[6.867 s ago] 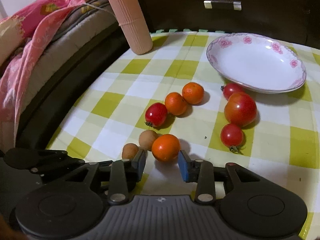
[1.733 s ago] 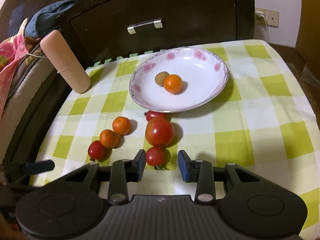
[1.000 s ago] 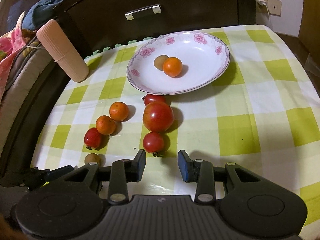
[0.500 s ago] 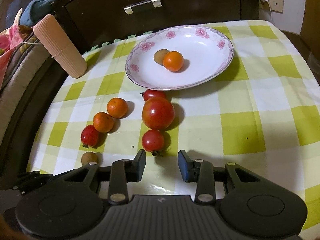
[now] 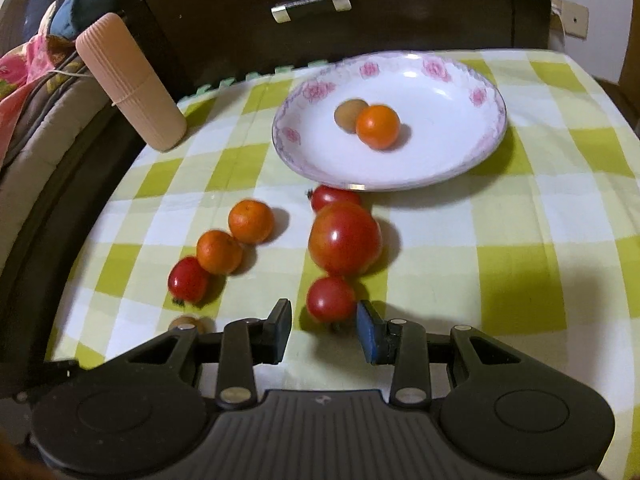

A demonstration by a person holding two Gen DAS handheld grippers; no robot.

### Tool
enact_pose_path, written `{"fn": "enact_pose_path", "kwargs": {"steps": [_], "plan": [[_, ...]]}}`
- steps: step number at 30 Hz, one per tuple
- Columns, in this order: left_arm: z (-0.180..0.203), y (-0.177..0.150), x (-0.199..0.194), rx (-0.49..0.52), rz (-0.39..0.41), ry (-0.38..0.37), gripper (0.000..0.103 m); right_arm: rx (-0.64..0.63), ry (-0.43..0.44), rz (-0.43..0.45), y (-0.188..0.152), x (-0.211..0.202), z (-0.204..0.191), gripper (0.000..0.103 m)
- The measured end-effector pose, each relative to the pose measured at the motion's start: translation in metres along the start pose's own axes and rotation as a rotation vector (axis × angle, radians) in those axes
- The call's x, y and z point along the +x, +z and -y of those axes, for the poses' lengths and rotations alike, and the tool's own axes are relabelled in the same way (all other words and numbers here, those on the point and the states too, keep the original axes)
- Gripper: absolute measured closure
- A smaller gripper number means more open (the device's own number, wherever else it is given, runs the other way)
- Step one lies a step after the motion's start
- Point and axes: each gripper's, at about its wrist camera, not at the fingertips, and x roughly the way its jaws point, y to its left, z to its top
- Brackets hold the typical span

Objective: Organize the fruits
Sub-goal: 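Grasp a red cherry tomato with right tool while left tool approaches another brown fruit, then close left tool on the brown fruit while right tool holds the red tomato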

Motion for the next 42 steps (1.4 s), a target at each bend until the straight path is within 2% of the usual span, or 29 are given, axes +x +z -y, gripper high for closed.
{"fn": "enact_pose_path", "kwargs": {"steps": [5,6,7,11,15,26,32,37,42], "plan": [[0.0,-0.001,0.001,0.005,0.004,-0.002,0.062,-0.041,-0.023,0.013,0.003,0.005,-0.005,0.069],[0.0,-0.001,0.001,0.008,0.004,-0.001,0.062,-0.056,-0.035,0.013,0.002,0.005,-0.008,0.071],[0.0,-0.001,0.001,0.01,0.004,-0.001,0.062,-0.071,-0.052,0.011,0.002,0.005,-0.01,0.077],[0.0,-0.001,0.0,0.008,0.002,-0.001,0.063,-0.088,-0.05,-0.002,-0.001,0.002,-0.011,0.077],[0.005,-0.003,-0.001,0.021,-0.006,-0.015,0.07,-0.089,-0.048,-0.013,-0.009,-0.005,-0.007,0.077],[0.025,-0.016,-0.005,0.083,-0.012,-0.056,0.07,-0.082,-0.055,-0.028,-0.038,-0.034,0.006,0.077],[0.018,-0.011,-0.003,0.042,0.001,-0.045,0.064,-0.087,-0.058,-0.027,-0.056,-0.041,0.01,0.077],[0.02,-0.003,0.003,0.024,0.014,-0.043,0.044,-0.081,-0.053,-0.022,-0.053,-0.041,0.013,0.077],[0.027,-0.002,0.008,0.05,0.026,-0.016,0.043,-0.063,-0.046,-0.019,-0.055,-0.043,0.018,0.077]]}}
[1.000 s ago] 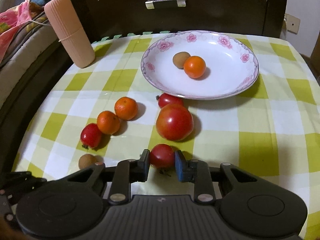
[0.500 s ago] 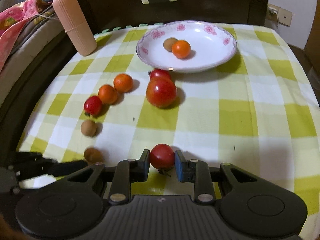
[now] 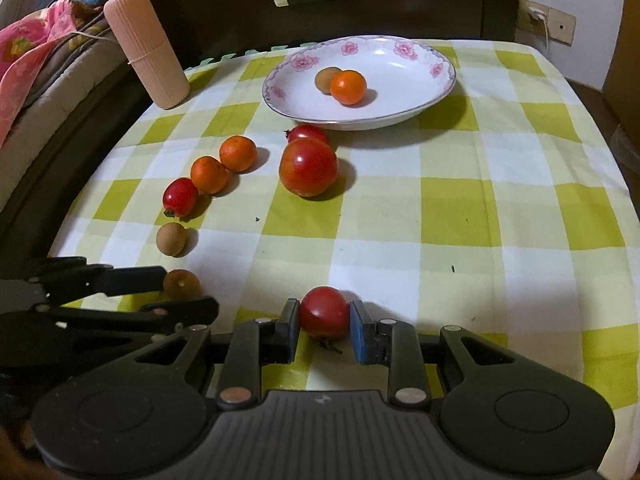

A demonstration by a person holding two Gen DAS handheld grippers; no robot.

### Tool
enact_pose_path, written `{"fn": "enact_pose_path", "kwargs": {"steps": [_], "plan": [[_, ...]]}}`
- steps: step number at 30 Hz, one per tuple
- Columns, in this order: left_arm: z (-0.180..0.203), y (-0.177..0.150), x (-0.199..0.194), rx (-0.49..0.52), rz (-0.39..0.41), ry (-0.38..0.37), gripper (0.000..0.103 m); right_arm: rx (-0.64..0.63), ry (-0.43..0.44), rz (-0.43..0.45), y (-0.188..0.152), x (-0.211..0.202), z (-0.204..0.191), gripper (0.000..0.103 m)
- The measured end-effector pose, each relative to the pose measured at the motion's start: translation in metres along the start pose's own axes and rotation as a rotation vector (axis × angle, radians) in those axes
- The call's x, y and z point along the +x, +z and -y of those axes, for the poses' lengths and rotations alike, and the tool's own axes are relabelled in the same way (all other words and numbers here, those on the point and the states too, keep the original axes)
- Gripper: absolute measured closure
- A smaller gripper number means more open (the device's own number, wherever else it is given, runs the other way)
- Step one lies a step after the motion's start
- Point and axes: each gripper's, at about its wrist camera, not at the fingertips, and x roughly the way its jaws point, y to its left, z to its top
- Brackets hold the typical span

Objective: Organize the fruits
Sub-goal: 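Close left tool on the brown fruit while right tool holds the red tomato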

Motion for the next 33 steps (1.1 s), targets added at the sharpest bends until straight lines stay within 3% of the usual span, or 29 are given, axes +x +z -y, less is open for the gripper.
{"fn": "enact_pose_path", "kwargs": {"steps": [2,5,15,21,23,24,33], "plan": [[0.002,-0.001,0.0,0.01,0.004,0.016,0.048,0.004,0.004,-0.001,0.0,-0.001,0.001,0.077],[0.003,0.002,0.001,0.02,0.0,0.02,0.068,0.006,0.007,-0.005,0.001,0.0,0.0,0.077],[0.013,-0.007,-0.006,0.051,-0.019,-0.011,0.07,-0.002,-0.005,-0.006,-0.008,-0.008,-0.001,0.077],[0.015,-0.011,-0.005,0.071,0.002,-0.015,0.066,-0.037,-0.026,0.014,-0.018,-0.01,-0.002,0.077],[0.016,-0.012,-0.006,0.08,0.006,-0.015,0.056,-0.04,-0.032,0.018,-0.018,-0.01,-0.004,0.077],[0.016,-0.013,-0.005,0.083,0.003,-0.014,0.045,-0.041,-0.037,0.021,-0.019,-0.01,-0.005,0.077],[0.011,-0.013,-0.004,0.064,-0.002,-0.012,0.034,-0.037,-0.066,0.034,-0.021,-0.01,-0.009,0.076]]}}
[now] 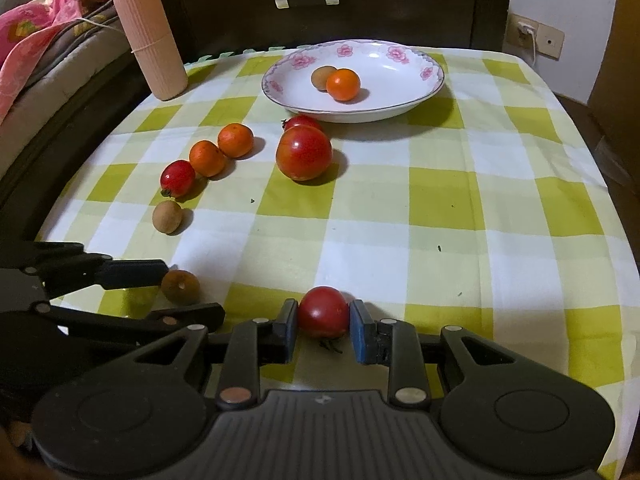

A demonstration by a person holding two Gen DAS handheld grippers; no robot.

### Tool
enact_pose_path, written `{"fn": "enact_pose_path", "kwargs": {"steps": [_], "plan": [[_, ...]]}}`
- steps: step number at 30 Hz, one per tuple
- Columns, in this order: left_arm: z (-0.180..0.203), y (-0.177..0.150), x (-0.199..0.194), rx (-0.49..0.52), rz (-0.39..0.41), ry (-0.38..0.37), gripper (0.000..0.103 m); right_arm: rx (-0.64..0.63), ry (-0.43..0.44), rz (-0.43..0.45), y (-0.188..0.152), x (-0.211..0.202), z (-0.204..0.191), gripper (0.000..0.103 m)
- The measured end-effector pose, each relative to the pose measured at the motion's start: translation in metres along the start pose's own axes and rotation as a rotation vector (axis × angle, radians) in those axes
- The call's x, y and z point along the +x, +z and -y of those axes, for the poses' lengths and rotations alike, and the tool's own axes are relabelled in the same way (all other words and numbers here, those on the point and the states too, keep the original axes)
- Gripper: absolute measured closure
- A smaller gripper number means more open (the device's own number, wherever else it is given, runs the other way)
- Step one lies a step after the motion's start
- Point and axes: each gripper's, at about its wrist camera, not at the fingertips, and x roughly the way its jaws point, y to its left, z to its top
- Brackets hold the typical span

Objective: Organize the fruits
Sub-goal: 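Close left tool on the brown fruit while right tool holds the red tomato, then carry both fruits to the white bowl and open left tool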

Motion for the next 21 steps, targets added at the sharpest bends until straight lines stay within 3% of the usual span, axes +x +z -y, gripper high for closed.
{"fn": "enact_pose_path", "kwargs": {"steps": [8,9,10,12,17,21], "plan": [[0.004,-0.002,-0.002,0.04,-0.018,0.028,0.037,-0.024,-0.049,-0.012,-0.001,-0.001,-0.008,0.076],[0.003,-0.001,-0.002,0.032,-0.021,0.028,0.044,-0.03,-0.064,-0.023,-0.001,-0.001,-0.011,0.077],[0.0,0.001,-0.003,0.021,-0.024,0.022,0.058,-0.032,-0.084,-0.037,0.0,-0.001,-0.015,0.078],[-0.011,0.006,-0.005,-0.039,-0.04,-0.014,0.07,-0.026,-0.095,-0.062,-0.001,-0.003,-0.019,0.078],[-0.021,0.01,-0.007,-0.094,-0.049,-0.023,0.07,-0.046,-0.112,-0.069,0.006,-0.014,-0.034,0.078],[-0.027,0.019,-0.011,-0.155,-0.041,-0.08,0.07,-0.039,-0.096,-0.041,0.012,-0.018,-0.034,0.078]]}}
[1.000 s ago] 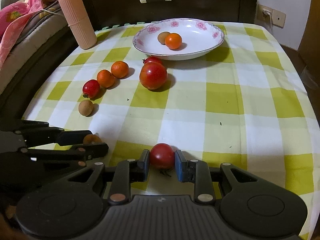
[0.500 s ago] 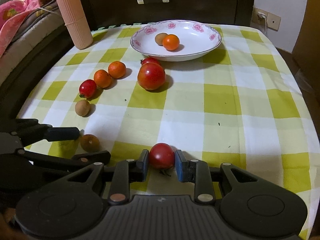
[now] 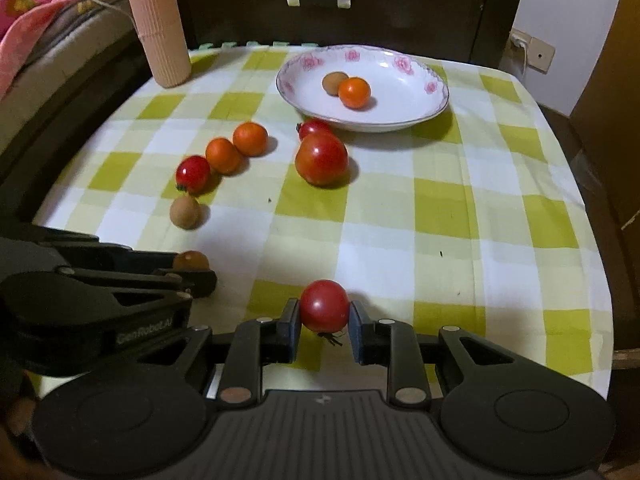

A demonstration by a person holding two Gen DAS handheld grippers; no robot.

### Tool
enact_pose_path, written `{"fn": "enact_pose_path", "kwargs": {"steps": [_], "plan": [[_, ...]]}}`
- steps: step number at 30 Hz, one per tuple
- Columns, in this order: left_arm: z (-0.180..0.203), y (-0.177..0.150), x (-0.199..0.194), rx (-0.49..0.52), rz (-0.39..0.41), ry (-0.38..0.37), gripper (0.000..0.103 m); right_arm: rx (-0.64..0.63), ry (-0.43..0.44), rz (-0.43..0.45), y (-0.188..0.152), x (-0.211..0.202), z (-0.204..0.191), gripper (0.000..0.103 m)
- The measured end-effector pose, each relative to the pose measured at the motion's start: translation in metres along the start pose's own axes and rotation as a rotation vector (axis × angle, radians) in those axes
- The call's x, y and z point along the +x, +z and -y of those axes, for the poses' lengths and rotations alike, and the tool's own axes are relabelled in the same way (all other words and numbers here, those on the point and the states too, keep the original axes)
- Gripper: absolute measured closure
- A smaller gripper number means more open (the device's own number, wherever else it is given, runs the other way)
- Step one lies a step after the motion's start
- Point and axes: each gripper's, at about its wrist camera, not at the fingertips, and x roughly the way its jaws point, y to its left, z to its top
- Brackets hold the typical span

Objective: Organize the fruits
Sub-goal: 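Carry both fruits to the white bowl and open left tool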

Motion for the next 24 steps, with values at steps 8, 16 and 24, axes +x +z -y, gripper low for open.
{"fn": "enact_pose_path", "kwargs": {"steps": [8,16,24], "plan": [[-0.005,0.017,-0.001,-0.046,0.004,-0.035,0.07,0.084,0.058,0.044,0.021,0.005,0.024,0.078],[0.005,0.06,-0.006,-0.006,0.07,-0.054,0.07,0.122,0.098,0.106,0.054,0.006,0.038,0.078],[0.012,0.099,0.013,0.014,0.094,-0.066,0.07,0.155,0.107,0.14,0.089,0.02,0.055,0.078]]}}
